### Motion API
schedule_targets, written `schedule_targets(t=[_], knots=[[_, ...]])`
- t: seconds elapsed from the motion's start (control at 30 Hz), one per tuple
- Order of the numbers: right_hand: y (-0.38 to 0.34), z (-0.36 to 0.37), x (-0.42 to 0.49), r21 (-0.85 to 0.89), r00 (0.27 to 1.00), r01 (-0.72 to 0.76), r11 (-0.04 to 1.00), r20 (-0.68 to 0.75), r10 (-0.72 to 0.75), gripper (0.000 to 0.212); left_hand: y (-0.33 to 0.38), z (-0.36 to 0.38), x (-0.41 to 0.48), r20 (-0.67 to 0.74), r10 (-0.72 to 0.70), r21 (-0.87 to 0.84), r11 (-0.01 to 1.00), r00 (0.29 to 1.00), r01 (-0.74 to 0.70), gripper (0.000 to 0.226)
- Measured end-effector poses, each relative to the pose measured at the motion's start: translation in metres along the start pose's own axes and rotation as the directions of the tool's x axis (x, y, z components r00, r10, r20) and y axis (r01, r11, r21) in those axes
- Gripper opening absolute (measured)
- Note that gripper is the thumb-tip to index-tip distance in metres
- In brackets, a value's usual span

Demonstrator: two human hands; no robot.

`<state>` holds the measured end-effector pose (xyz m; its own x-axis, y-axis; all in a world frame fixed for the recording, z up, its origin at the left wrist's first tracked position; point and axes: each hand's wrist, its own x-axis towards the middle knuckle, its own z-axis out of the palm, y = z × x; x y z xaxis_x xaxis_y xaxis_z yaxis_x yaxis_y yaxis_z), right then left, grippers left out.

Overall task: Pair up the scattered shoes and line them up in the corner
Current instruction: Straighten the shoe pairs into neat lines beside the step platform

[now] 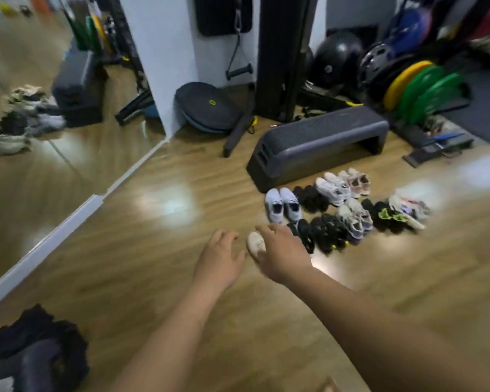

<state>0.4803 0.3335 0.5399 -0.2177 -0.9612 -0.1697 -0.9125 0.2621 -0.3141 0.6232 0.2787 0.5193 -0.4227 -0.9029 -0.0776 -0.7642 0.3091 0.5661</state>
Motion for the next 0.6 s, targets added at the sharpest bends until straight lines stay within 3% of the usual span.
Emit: schedule_targets(t=[0.27,0.6], knots=[[0.251,-0.079,-0.018,0.074,0.971,-0.233,0.97,-0.043,0.236,0.047,0.216,0.144,0.062,0.129,0.144,-0.047,0.989,0.981,-0.139,0.037],[0.477,-0.146,0.018,0.18,0.869,-0.464,0.867,-0.1,0.485,0.049,0.397,0.28,0.192,0.312,0.345,-0.015,0.933,0.885,-0.359,0.041]])
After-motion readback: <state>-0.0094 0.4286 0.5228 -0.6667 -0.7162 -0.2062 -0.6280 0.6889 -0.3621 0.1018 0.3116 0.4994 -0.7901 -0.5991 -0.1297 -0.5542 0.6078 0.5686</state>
